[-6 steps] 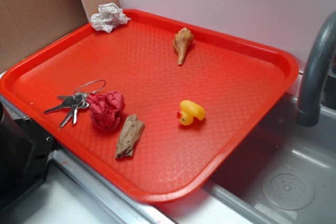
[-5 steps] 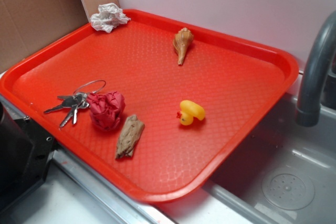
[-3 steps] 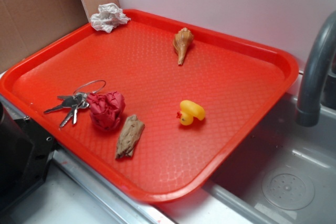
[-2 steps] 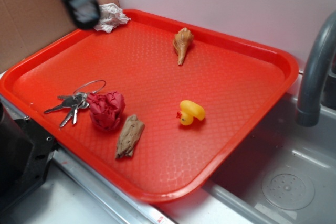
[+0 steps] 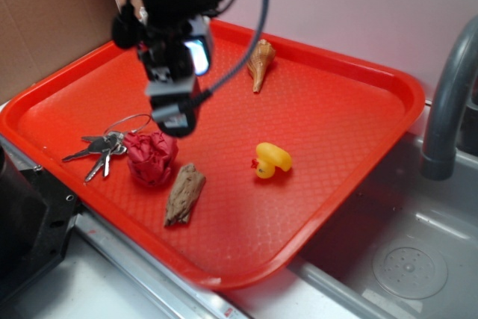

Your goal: Grab the yellow duck.

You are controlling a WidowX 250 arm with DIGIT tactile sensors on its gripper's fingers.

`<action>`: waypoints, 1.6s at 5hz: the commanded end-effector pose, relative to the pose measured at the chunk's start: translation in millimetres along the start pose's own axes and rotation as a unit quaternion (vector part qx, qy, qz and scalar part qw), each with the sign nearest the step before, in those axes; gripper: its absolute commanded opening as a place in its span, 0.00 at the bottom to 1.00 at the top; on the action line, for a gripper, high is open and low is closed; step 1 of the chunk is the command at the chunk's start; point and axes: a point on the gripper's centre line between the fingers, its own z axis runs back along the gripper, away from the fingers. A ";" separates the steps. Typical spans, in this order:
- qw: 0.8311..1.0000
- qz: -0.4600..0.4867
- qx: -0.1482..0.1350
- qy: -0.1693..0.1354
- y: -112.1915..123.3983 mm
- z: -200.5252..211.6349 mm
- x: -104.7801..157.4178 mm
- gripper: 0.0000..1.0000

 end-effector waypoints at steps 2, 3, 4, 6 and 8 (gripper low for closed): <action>0.999 -0.017 0.016 -0.026 -19.1 -76.1 12.4 1.00; 0.999 -0.017 0.016 -0.026 -19.1 -76.1 12.4 1.00; 0.999 -0.017 0.016 -0.026 -19.1 -76.1 12.4 1.00; 0.999 -0.017 0.016 -0.026 -19.1 -76.1 12.4 1.00; 1.000 -0.019 0.021 -0.011 8.2 -64.0 27.6 1.00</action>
